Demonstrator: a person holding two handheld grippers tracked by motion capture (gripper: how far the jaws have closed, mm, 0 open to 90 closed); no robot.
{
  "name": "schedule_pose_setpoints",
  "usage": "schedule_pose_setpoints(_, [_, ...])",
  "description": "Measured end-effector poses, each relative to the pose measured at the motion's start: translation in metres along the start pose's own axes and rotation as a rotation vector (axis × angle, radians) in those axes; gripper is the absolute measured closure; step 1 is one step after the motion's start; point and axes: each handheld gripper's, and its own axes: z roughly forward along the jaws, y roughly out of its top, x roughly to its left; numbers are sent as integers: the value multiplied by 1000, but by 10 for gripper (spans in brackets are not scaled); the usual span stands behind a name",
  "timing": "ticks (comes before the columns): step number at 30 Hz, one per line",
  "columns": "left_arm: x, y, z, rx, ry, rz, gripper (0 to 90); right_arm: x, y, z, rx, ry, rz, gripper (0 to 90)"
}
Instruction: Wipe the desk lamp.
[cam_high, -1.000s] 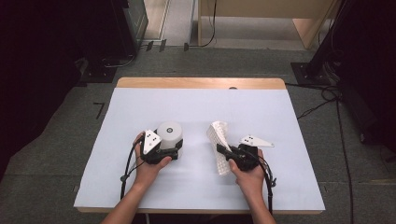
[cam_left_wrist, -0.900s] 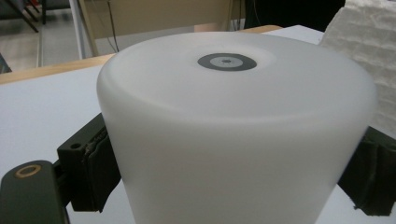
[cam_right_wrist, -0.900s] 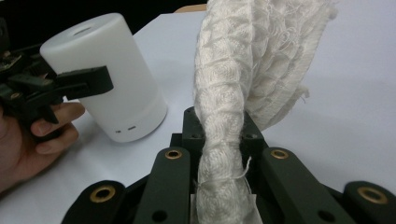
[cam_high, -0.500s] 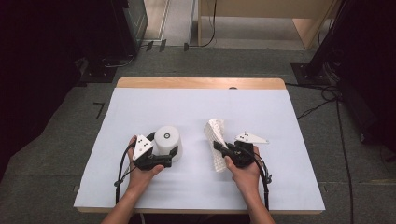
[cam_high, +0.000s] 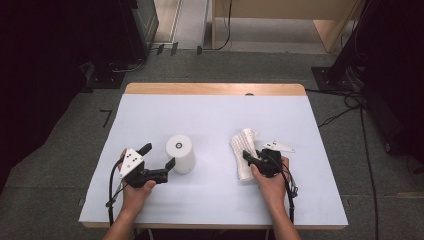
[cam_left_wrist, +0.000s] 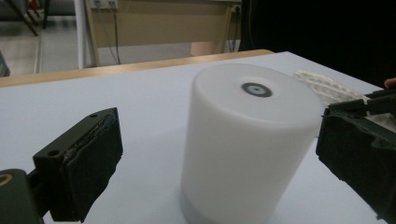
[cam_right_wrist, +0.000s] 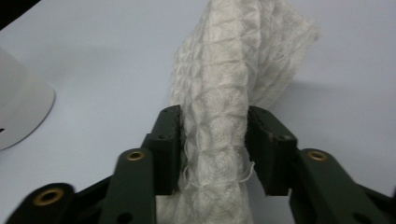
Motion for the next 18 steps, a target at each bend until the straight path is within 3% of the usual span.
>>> schedule_pose_setpoints(4, [13,1,-13,-11,25,-51,10,-7,3,-5,19,-75,17,388])
schedule_pose_setpoints(6, [15,0,-17,-14,31,-63,10,-9,3,-7,15,-77,20,345])
schedule_pose_setpoints(7, [18,-2,-24,-13,38,-63,10,-11,6,-13,-8,-45,18,135])
schedule_pose_setpoints(8, [19,-4,-27,-11,40,-64,10,-13,7,-18,-22,-19,3,87])
schedule_pose_setpoints(9, [19,-4,-27,-11,40,-64,9,-13,7,-18,-22,-19,3,87])
schedule_pose_setpoints(10, [21,-6,-30,2,35,-59,10,-15,8,-28,-44,-20,-23,16])
schedule_pose_setpoints(11, [21,-6,-30,2,35,-59,9,-15,8,-28,-44,-20,-23,16])
schedule_pose_setpoints(14, [27,-14,-37,23,46,-66,9,-26,6,-51,-93,-50,-25,13])
schedule_pose_setpoints(18, [34,-19,-46,44,67,-66,10,-41,-3,-76,-144,-36,-49,0])
